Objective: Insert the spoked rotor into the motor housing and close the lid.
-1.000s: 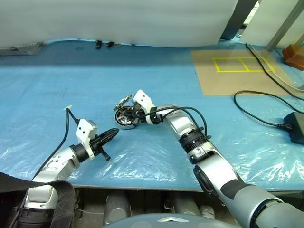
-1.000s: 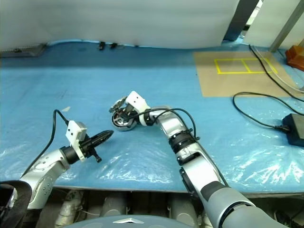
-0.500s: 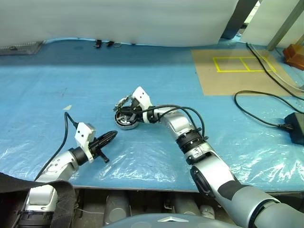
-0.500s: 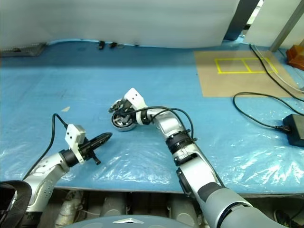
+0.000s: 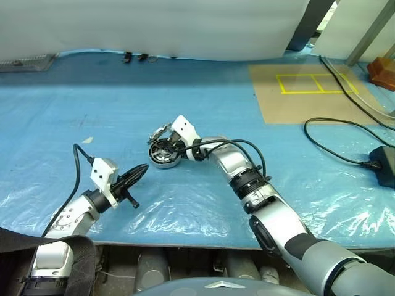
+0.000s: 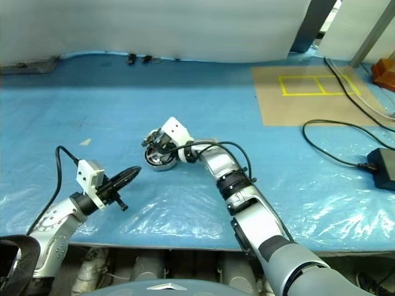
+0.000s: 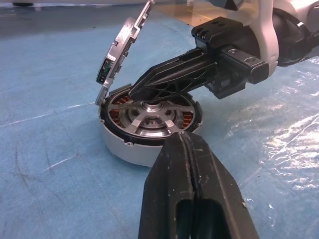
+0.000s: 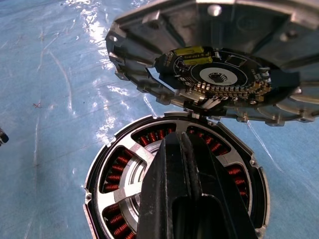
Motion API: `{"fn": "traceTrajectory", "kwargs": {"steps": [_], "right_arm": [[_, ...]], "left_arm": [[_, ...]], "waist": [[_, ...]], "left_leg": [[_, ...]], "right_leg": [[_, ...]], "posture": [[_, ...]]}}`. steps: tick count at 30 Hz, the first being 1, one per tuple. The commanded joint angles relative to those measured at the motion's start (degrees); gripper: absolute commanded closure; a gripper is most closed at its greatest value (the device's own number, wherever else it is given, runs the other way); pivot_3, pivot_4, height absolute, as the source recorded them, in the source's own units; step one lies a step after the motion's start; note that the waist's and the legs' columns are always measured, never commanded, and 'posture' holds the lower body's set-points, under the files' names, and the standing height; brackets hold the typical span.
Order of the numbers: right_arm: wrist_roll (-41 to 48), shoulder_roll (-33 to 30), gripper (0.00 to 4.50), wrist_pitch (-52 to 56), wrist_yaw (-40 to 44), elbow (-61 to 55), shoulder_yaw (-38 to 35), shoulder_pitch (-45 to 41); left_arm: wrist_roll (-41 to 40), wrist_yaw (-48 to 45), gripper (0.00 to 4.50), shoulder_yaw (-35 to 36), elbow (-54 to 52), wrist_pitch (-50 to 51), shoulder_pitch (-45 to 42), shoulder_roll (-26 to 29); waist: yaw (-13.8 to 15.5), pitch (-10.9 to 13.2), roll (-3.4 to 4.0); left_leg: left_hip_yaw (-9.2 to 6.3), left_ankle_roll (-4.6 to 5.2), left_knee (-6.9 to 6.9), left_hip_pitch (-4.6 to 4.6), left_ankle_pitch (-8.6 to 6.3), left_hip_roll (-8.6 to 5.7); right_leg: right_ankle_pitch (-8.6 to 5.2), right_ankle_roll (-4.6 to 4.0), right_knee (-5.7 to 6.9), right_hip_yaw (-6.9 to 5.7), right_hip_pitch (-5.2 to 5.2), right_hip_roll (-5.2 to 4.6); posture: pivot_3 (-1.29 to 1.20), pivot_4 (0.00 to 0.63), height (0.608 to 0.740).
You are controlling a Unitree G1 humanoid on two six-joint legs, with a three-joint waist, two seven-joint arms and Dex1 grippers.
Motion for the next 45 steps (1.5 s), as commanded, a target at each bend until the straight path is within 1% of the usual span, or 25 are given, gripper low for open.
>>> {"fn": "traceTrajectory", "kwargs": {"steps": [1,3,5,9,12,13,15,17,20,22,23,24,26,27,31,34,39,45], "right_arm": [[3.7,1.2,4.49,3.3,0.9,-0.9,-3.1,-0.2],[7.0,2.3,4.49,4.8,1.4,-2.5,-5.9,-1.0],[8.6,2.6,4.49,5.9,2.2,-3.9,-7.1,-1.4],[9.2,2.2,4.49,7.5,4.1,-6.0,-6.2,-1.6],[5.9,1.6,4.49,9.5,1.9,-3.2,-3.8,-1.7],[3.8,0.9,4.49,9.5,1.8,-2.2,-1.7,-1.4],[-0.5,-1.0,4.49,7.4,2.3,-1.2,3.2,0.1],[-2.8,-2.3,4.49,5.0,2.6,-0.8,6.0,1.4],[0.7,-1.5,4.49,3.7,2.0,-2.6,2.0,1.1],[3.5,-0.9,4.49,4.2,2.7,-4.7,-0.6,0.8],[4.7,-0.9,4.49,5.1,3.8,-6.1,-1.1,0.9],[6.3,-1.5,4.49,6.9,6.7,-8.6,-0.9,1.5],[8.6,-5.7,4.49,10.3,15.0,-17.1,2.3,4.2],[8.9,-7.3,4.49,11.3,17.2,-19.9,3.5,5.2],[9.1,-13.8,4.49,14.3,20.7,-28.2,5.8,8.4],[9.1,-16.3,4.49,15.3,20.0,-31.1,5.2,9.5],[9.8,-18.4,4.49,16.7,18.4,-33.3,3.7,10.3],[11.1,-19.6,4.49,18.8,17.4,-35.3,3.0,11.6]], "left_arm": [[0.2,0.3,4.5,0.1,-1.6,-1.2,-0.2,-0.1],[0.5,0.4,4.5,0.2,-1.3,-1.5,-0.2,-0.1],[1.1,0.6,4.5,0.4,-0.6,-2.6,-0.4,-0.3],[1.7,0.3,4.5,0.7,1.4,-4.1,-0.7,-0.5],[2.4,0.1,4.5,1.0,3.5,-5.4,-1.1,-0.4],[2.5,0.0,4.5,1.0,4.0,-5.7,-1.4,-0.3],[3.2,0.2,4.5,1.1,5.0,-6.4,-1.9,0.1],[4.5,0.4,4.5,1.1,6.3,-7.4,-2.1,0.5],[6.0,2.4,4.5,2.0,8.4,-8.4,-2.8,0.2],[6.5,3.6,4.5,2.6,9.7,-9.0,-3.6,0.0],[7.1,4.4,4.5,2.8,10.6,-9.5,-4.1,0.1],[7.4,4.6,4.5,2.9,11.6,-10.2,-5.0,0.2],[7.1,4.5,4.5,3.1,14.4,-10.7,-8.9,0.5],[6.9,4.2,4.5,3.1,15.4,-10.9,-10.3,0.6],[4.9,0.3,4.5,2.7,22.7,-10.9,-20.0,1.2],[3.8,-4.3,4.5,2.1,29.3,-11.1,-27.6,1.6],[2.5,-14.5,4.5,-1.2,37.7,-6.6,-38.9,2.0],[3.6,-22.6,4.5,-5.7,41.3,-1.7,-46.5,2.3]], "waist": [[0.0,0.0,0.0],[0.0,0.0,0.0],[0.0,0.0,0.0],[0.0,0.0,0.0],[0.0,0.0,0.0],[0.0,0.0,-0.01],[0.0,0.0,0.0],[0.0,0.0,-0.01],[0.0,0.0,-0.01],[0.0,0.0,-0.01],[0.1,0.0,-0.02],[0.1,0.0,-0.02],[0.7,0.0,-0.04],[0.8,0.0,-0.08],[0.9,0.0,-0.13],[0.8,0.0,-0.16],[0.6,0.1,-0.18],[0.8,0.1,-0.19]], "left_leg": [[0.0,0.01,0.0,-0.01,0.0,0.0],[-0.01,0.01,0.0,-0.02,-0.01,0.0],[-0.01,0.0,-0.01,-0.11,0.0,0.01],[0.0,-0.03,-0.13,-0.14,0.02,0.01],[0.0,-0.04,-0.18,-0.12,0.03,0.0],[0.0,-0.08,-0.18,-0.12,0.05,0.0],[0.01,-0.18,-0.18,-0.13,0.11,-0.01],[0.01,-0.2,-0.22,-0.02,0.11,-0.03],[0.0,-0.05,-0.27,0.19,0.03,-0.03],[-0.01,-0.03,-0.26,0.17,0.02,-0.03],[0.0,-0.03,-0.26,0.14,0.02,-0.03],[-0.01,-0.05,-0.26,0.07,0.03,-0.02],[-0.01,-0.06,-0.26,-0.06,0.04,-0.04],[0.0,-0.05,-0.26,-0.14,0.04,-0.04],[-0.03,-0.19,-0.26,-0.13,0.13,-0.05],[-0.03,-0.21,-0.23,-0.08,0.14,-0.05],[-0.04,-0.23,-0.24,-0.11,0.15,-0.06],[-0.03,-0.24,-0.31,-0.22,0.15,-0.08]], "right_leg": [[0.0,0.0,0.0,0.0,0.0,0.0],[0.0,0.0,-0.01,0.0,-0.02,0.0],[0.0,0.0,-0.02,0.0,-0.11,0.0],[0.0,-0.01,-0.05,0.0,-0.19,0.01],[0.0,0.0,-0.09,0.0,-0.2,0.01],[0.0,0.0,-0.1,0.0,-0.2,0.01],[0.0,0.0,-0.13,0.0,-0.19,0.0],[-0.01,0.02,-0.16,0.02,-0.07,-0.01],[-0.05,0.08,-0.22,0.03,0.14,-0.01],[-0.04,0.07,-0.22,0.04,0.13,-0.01],[-0.04,0.07,-0.22,0.04,0.1,-0.01],[-0.04,0.06,-0.23,0.04,0.04,0.0],[-0.04,0.07,-0.25,0.03,-0.02,0.0],[-0.06,0.1,-0.27,-0.01,-0.01,0.01],[-0.05,0.12,-0.29,-0.01,0.0,0.01],[-0.05,0.13,-0.25,-0.01,0.02,0.01],[-0.05,0.12,-0.23,0.0,-0.03,0.02],[-0.05,0.13,-0.35,-0.01,-0.06,0.01]], "posture": [[0.0,0.15,0.74],[0.0,0.15,0.74],[0.0,0.15,0.74],[0.0,0.15,0.74],[0.0,0.15,0.74],[0.0,0.15,0.74],[0.0,0.15,0.74],[0.0,0.15,0.74],[0.0,0.15,0.74],[0.0,0.15,0.74],[0.0,0.15,0.74],[0.0,0.15,0.74],[0.0,0.15,0.74],[0.0,0.15,0.74],[0.0,0.15,0.74],[0.0,0.15,0.74],[0.0,0.15,0.74],[0.0,0.15,0.74]]}}
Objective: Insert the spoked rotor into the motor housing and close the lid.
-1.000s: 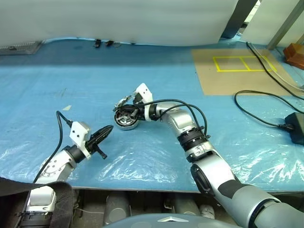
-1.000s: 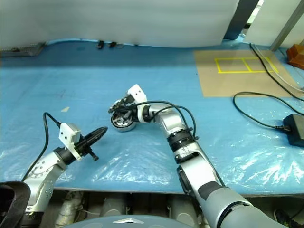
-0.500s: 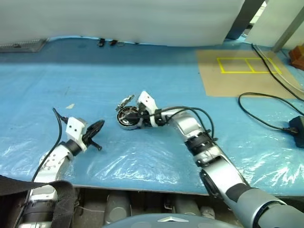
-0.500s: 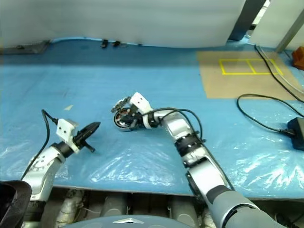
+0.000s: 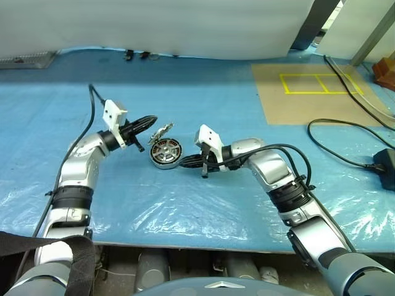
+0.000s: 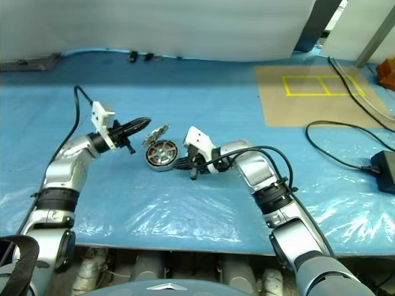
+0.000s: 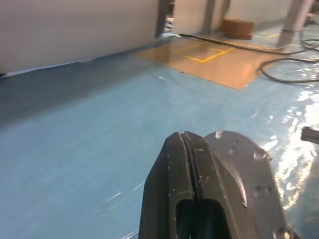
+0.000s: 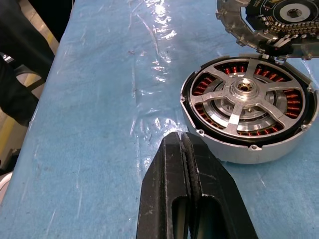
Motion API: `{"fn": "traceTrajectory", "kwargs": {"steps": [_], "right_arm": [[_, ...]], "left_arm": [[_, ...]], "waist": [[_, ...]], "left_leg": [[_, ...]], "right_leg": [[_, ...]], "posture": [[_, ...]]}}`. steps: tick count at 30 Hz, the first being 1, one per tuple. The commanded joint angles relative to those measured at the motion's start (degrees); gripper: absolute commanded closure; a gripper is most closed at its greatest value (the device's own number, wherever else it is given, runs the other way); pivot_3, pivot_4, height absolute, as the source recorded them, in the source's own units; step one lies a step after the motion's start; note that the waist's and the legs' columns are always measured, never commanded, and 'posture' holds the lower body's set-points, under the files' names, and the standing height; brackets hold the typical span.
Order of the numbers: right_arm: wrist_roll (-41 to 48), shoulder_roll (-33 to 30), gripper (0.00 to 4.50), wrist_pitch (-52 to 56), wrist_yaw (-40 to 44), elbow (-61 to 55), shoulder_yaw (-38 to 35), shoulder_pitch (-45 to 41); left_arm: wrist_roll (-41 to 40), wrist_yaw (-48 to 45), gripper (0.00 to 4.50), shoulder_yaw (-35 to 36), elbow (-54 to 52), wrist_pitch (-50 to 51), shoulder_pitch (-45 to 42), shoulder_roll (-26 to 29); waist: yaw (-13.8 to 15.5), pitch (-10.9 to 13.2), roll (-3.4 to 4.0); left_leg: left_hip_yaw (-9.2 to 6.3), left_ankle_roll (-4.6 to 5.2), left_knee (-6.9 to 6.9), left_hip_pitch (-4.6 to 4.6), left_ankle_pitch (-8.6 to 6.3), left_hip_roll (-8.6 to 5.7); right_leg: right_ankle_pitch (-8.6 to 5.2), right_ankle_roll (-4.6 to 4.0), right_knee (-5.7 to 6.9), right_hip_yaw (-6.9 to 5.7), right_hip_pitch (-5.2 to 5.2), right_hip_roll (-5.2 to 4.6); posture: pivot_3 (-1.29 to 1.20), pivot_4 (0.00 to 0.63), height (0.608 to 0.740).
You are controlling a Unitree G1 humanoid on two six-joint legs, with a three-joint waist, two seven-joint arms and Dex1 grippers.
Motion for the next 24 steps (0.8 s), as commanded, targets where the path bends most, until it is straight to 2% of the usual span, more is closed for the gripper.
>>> {"fn": "traceTrajectory", "kwargs": {"steps": [1,8,14,18,24], "right_arm": [[2.0,-0.3,4.49,1.0,-0.6,-3.4,-1.3,0.7],[2.6,-2.6,4.49,1.7,-0.7,-3.9,-1.3,2.2],[3.7,-4.0,4.49,0.2,-1.5,-2.6,-3.8,1.4],[4.4,1.1,4.49,-3.9,-8.6,1.9,-9.5,-2.0],[5.9,7.9,4.49,-5.6,-13.2,5.5,-12.9,-6.2]], "left_arm": [[0.0,-4.3,4.5,-2.0,-0.2,2.9,-3.2,0.8],[5.1,-12.8,4.5,-10.9,-1.0,7.2,-5.4,3.1],[8.2,-13.9,4.5,-15.0,-5.3,8.2,-2.0,4.0],[11.8,-9.1,4.5,-15.2,-5.4,3.3,2.0,3.3],[8.1,-3.9,4.5,-9.9,-11.6,2.4,8.4,2.3]], "waist": [[0.1,0.0,0.0],[0.3,0.0,-0.01],[0.4,0.0,-0.01],[0.0,0.0,0.01],[-0.3,0.0,0.01]], "left_leg": [[0.0,0.0,-0.01,-0.01,0.0,0.0],[-0.01,0.0,0.0,-0.01,0.0,0.0],[-0.01,-0.01,-0.03,-0.02,0.0,0.01],[-0.01,-0.01,-0.02,-0.01,0.0,0.01],[-0.01,-0.01,-0.02,0.06,0.0,0.01]], "right_leg": [[0.0,0.0,-0.01,-0.01,0.0,0.0],[0.0,0.0,0.0,-0.01,-0.01,-0.01],[0.0,0.0,-0.02,-0.01,-0.02,-0.01],[0.0,0.0,0.01,-0.01,-0.02,-0.01],[-0.01,-0.01,0.03,-0.01,0.01,-0.02]], "posture": [[0.0,0.15,0.74],[0.0,0.15,0.74],[0.0,0.15,0.74],[0.0,0.15,0.74],[0.0,0.15,0.74]]}}
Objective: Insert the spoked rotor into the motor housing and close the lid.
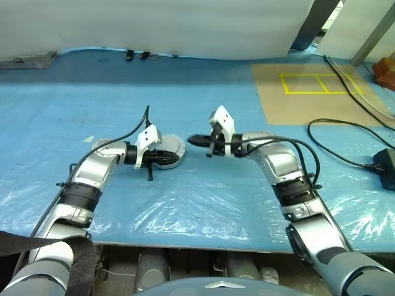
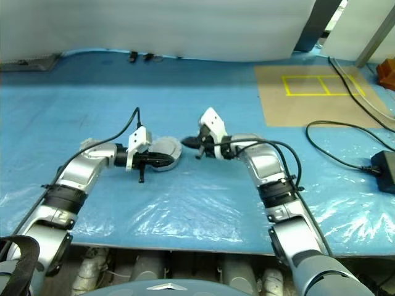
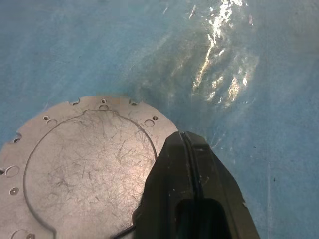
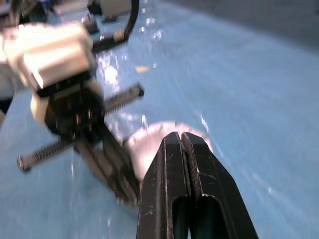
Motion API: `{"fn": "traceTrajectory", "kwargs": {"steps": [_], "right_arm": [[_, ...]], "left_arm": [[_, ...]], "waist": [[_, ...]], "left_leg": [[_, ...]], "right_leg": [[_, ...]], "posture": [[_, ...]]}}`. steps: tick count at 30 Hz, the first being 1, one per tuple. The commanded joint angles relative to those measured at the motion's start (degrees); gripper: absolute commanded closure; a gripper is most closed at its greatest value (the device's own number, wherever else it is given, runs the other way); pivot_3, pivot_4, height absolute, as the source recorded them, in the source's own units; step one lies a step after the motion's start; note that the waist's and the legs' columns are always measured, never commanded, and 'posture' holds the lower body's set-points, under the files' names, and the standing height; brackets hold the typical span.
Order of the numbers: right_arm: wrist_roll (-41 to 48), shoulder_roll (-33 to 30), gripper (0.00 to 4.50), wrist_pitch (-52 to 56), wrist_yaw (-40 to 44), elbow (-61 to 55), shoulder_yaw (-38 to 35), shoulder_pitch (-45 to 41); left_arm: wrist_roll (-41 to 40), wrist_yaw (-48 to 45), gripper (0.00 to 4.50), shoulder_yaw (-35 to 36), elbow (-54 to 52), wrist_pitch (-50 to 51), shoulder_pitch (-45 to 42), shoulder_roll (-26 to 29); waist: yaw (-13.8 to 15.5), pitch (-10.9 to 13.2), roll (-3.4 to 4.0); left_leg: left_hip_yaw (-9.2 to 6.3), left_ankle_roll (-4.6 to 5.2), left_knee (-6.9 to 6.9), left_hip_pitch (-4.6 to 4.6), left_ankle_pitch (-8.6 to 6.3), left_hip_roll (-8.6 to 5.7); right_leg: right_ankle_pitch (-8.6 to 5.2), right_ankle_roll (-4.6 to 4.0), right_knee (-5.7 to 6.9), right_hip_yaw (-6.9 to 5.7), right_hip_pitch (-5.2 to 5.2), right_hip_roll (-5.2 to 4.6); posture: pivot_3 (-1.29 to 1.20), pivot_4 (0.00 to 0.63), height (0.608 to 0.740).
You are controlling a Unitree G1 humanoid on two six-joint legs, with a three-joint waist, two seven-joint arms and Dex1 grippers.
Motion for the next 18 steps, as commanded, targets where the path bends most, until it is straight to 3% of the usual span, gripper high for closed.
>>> {"fn": "traceTrajectory", "kwargs": {"steps": [1,6,9,18], "right_arm": [[1.3,2.6,4.49,-2.0,-2.1,2.3,-1.3,-2.9],[-1.0,7.0,4.49,-5.0,-5.0,11.3,-0.2,-7.8],[-2.6,9.3,3.7,-8.1,-6.4,17.4,0.2,-10.7],[-6.3,11.5,0.5,-12.8,-5.2,25.8,2.8,-13.5]], "left_arm": [[-3.4,3.9,4.5,5.3,-4.2,-0.9,3.1,-0.8],[-8.6,10.2,4.5,13.3,-13.4,-2.8,9.8,-2.4],[-10.4,14.4,4.5,16.2,-20.6,-2.9,16.7,-4.0],[-12.4,22.8,4.5,19.7,-32.5,-1.8,34.3,-6.1]], "waist": [[-0.1,0.0,0.0],[-0.4,0.0,0.0],[-0.6,0.0,0.0],[-0.2,0.0,-0.01]], "left_leg": [[0.01,0.0,-0.01,0.0,0.0,0.0],[0.02,0.0,-0.01,-0.15,0.0,0.0],[0.04,0.0,-0.01,-0.31,0.0,0.01],[0.07,0.01,0.02,-0.84,0.0,0.04]], "right_leg": [[0.0,0.0,-0.01,0.0,0.0,0.0],[0.0,-0.01,-0.02,-0.01,-0.13,0.0],[0.0,-0.01,0.01,0.0,-0.33,0.01],[0.0,-0.01,0.01,-0.06,-0.76,0.02]], "posture": [[0.0,0.15,0.74],[0.0,0.15,0.74],[0.0,0.15,0.74],[0.0,0.15,0.74]]}}
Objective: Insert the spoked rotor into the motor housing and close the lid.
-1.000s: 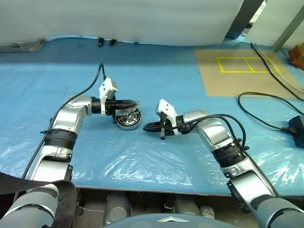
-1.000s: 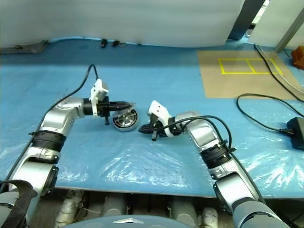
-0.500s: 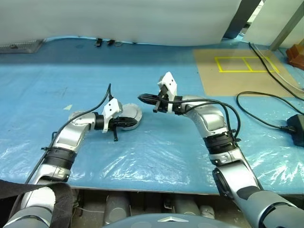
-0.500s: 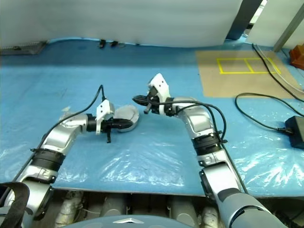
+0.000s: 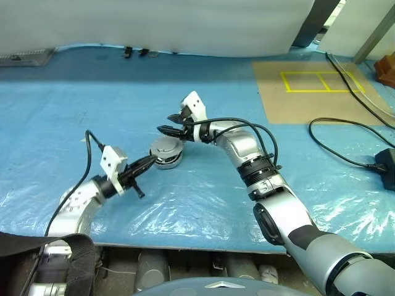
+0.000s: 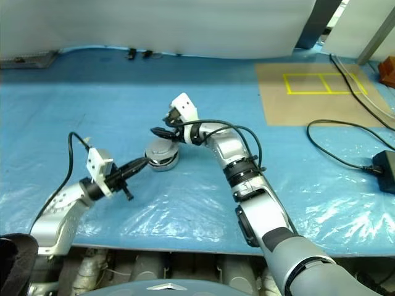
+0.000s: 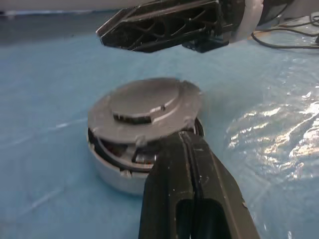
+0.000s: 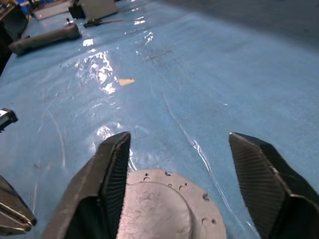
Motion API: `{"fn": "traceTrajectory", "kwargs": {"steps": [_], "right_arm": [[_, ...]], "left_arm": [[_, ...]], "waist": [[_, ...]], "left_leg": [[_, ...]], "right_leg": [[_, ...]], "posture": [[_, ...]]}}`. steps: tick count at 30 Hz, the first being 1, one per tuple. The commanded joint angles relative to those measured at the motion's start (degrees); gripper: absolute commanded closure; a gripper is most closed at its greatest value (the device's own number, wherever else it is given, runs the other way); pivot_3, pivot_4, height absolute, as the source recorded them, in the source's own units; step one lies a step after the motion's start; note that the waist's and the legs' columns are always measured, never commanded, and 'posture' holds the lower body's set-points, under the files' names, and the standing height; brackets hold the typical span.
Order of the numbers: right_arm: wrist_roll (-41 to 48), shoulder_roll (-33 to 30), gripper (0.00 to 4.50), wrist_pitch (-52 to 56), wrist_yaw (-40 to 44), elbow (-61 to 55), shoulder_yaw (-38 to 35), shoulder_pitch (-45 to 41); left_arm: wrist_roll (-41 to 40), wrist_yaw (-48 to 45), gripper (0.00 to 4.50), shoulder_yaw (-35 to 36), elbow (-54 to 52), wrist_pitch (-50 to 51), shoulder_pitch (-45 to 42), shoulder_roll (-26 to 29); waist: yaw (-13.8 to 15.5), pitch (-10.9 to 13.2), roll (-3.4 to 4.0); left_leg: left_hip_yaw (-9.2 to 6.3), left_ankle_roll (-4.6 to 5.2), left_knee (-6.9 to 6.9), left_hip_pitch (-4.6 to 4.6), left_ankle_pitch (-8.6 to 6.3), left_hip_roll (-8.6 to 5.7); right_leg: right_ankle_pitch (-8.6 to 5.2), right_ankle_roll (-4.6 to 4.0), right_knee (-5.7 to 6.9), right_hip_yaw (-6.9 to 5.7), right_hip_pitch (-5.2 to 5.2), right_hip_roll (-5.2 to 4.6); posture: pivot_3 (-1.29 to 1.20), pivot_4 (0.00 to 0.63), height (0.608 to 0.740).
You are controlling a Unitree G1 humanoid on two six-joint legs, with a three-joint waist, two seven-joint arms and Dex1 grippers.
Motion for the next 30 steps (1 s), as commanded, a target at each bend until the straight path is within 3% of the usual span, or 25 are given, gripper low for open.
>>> {"fn": "traceTrajectory", "kwargs": {"steps": [1,14,19,30], "right_arm": [[-1.2,0.7,0.16,-1.9,1.5,0.6,1.4,-1.2],[-8.4,-0.2,0.04,-4.0,3.3,3.7,8.3,2.7],[-9.5,-0.9,1.45,-5.5,3.8,3.4,8.7,3.4],[-10.3,1.5,1.45,-1.5,1.5,-2.6,9.6,3.5]], "left_arm": [[-0.7,3.3,4.5,2.7,-4.2,-2.0,2.9,-0.8],[0.4,11.2,4.5,1.3,-7.0,-1.7,3.1,-2.6],[0.1,12.5,4.5,1.6,-8.1,-0.5,2.0,-2.2],[-0.4,13.8,4.5,3.7,-7.2,-1.1,2.3,-2.0]], "waist": [[-0.1,0.0,0.0],[-0.1,0.0,-0.01],[-0.1,0.0,-0.01],[-0.3,0.0,-0.01]], "left_leg": [[0.0,0.0,0.04,0.01,0.0,0.01],[0.0,0.0,0.25,0.09,0.0,0.02],[0.01,0.0,0.36,0.18,0.0,0.02],[0.0,0.0,0.44,0.18,-0.01,0.04]], "right_leg": [[0.0,0.0,0.04,0.0,0.01,0.0],[0.0,-0.01,0.28,0.02,0.03,-0.02],[0.0,-0.02,0.45,0.07,0.04,-0.01],[0.0,-0.02,0.52,0.09,0.03,-0.01]], "posture": [[0.0,0.15,0.74],[0.0,0.15,0.74],[0.0,0.15,0.74],[0.0,0.15,0.74]]}}
